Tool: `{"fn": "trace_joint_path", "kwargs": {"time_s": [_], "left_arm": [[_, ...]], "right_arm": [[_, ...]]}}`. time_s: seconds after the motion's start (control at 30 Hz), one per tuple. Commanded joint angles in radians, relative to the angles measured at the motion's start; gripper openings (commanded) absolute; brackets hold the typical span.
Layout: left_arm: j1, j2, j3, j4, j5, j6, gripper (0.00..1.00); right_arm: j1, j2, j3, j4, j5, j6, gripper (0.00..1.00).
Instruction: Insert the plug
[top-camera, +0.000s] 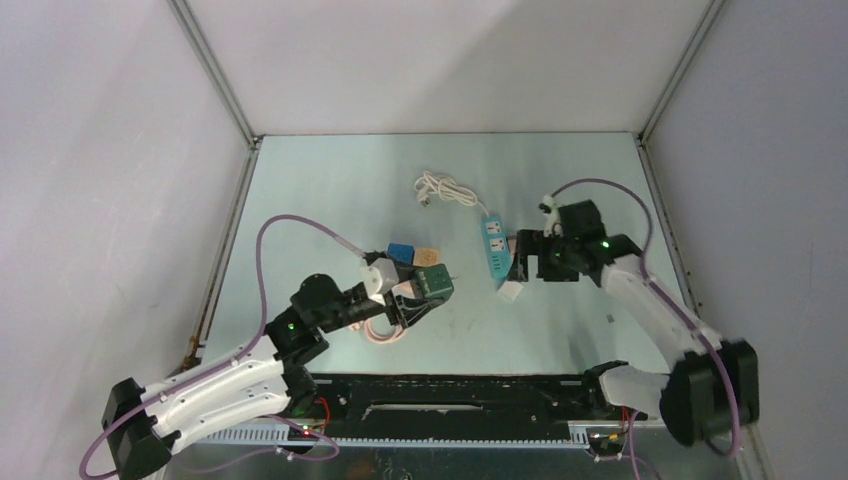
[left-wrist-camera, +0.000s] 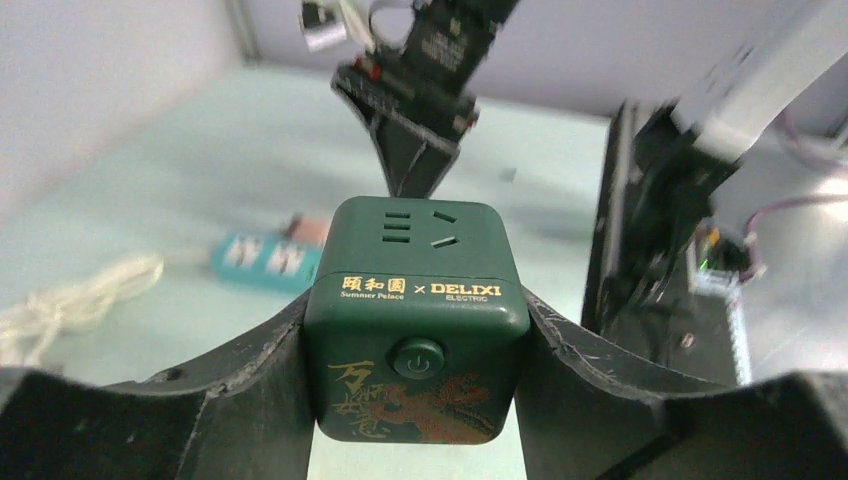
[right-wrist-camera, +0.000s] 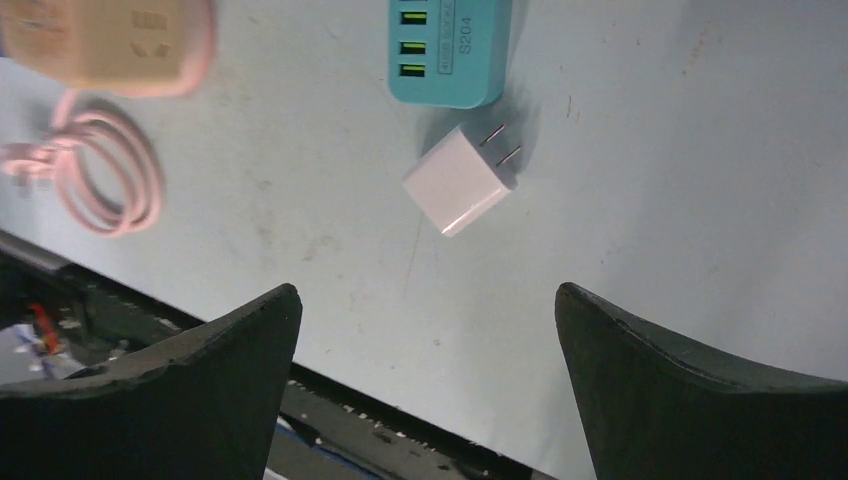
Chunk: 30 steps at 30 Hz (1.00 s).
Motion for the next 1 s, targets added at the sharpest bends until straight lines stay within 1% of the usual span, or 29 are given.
{"fn": "trace_joint_path", "kwargs": {"time_s": [0.0, 0.1, 0.27, 0.5, 0.67, 0.83, 0.93, 0.97], "left_arm": [[0.006, 0.006, 0.102, -0.295, -0.126, 0.096, 0.0], [0.006, 0.008, 0.125, -0.38, -0.149, 0.137, 0.0], [0.006, -0.025, 0.143, -0.456, -0.159, 0.169, 0.0], [0.006, -0.128, 0.141, -0.513, -0.168, 0.177, 0.0], [0.006, -0.195, 0.143, -0.575, -0.201, 0.191, 0.0], [0.006, -0.24, 0.147, -0.633, -0.23, 0.196, 0.0], [0.006, -0.263, 0.15, -0.658, -0.248, 0.206, 0.0], [0.005, -0.267, 0.15, -0.666, -0.253, 0.214, 0.0]], "right_arm": [[0.092, 0.198, 0.113, 0.043, 0.144, -0.047, 1.0], [0.134, 0.335, 0.185, 0.06, 0.19, -0.053, 1.0], [0.164, 0.54, 0.316, 0.078, 0.243, -0.085, 0.99], [0.176, 0.739, 0.566, 0.032, 0.311, -0.155, 0.99], [0.174, 0.921, 0.809, -0.106, 0.366, -0.207, 0.99], [0.175, 1.11, 1.019, -0.2, 0.369, -0.254, 0.98], [0.181, 1.182, 1.088, -0.23, 0.35, -0.286, 0.94], [0.184, 1.199, 1.099, -0.236, 0.337, -0.298, 0.9]]}}
